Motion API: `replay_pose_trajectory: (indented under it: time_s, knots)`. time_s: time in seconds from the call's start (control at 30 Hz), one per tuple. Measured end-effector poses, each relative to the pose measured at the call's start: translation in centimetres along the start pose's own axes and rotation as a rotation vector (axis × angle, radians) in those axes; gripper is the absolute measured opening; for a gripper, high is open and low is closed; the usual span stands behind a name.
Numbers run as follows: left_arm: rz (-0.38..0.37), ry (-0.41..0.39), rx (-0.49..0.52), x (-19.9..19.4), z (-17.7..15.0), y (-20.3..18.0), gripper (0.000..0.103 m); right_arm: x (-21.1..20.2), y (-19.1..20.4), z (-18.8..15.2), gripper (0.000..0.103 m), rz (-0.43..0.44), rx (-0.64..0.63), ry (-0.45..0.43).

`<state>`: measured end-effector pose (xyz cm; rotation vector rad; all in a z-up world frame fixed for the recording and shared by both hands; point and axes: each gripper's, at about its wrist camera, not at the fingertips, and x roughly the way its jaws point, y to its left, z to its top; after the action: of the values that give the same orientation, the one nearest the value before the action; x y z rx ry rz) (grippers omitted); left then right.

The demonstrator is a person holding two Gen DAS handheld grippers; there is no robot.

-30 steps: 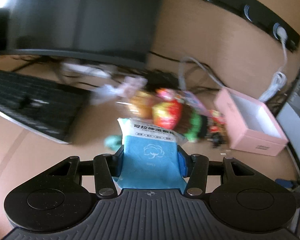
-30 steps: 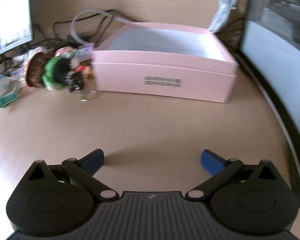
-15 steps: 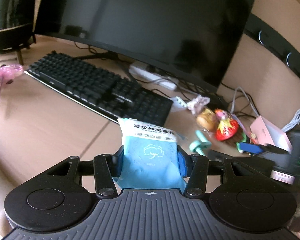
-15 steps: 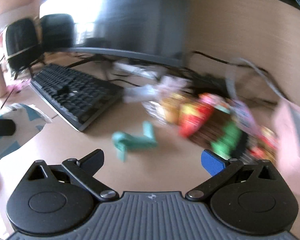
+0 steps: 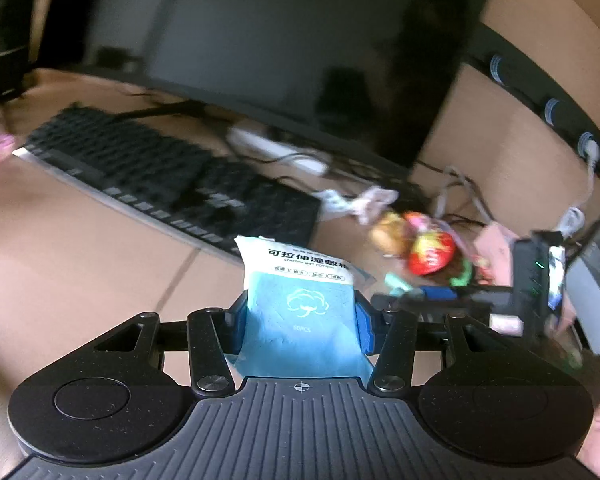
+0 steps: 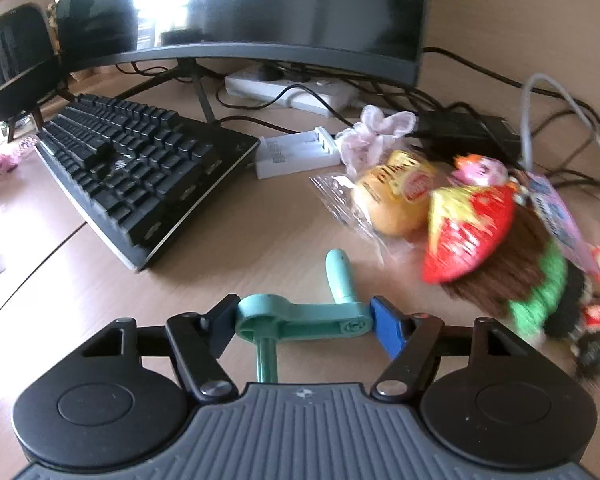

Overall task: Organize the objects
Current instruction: 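Grasp the green plastic crank toy with the right tool while the left lifts the wipes, then carry both items over the pink box and open both tools to drop them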

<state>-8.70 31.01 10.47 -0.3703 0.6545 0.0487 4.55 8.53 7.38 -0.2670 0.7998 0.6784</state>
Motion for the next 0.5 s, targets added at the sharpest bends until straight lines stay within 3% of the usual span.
replay_pose_trajectory:
  time_s: [0.17,0.33,0.5]
  knots:
    - [-0.124,0.040,0.087,3.3,0.4,-4.9,0.054,-7.2,-2.8,-2.8,0.071,-0.055,-0.003,-0.021]
    - [-0.264,0.066,0.159,6.4,0.0,-11.7,0.054,-14.8,-8.4,-5.8,0.071,-0.185,0.054,-0.063]
    - [-0.343,0.053,0.227,9.2,1.3,-20.1,0.054,-20.5,-14.4,-8.2,0.071,-0.305,0.142,-0.153]
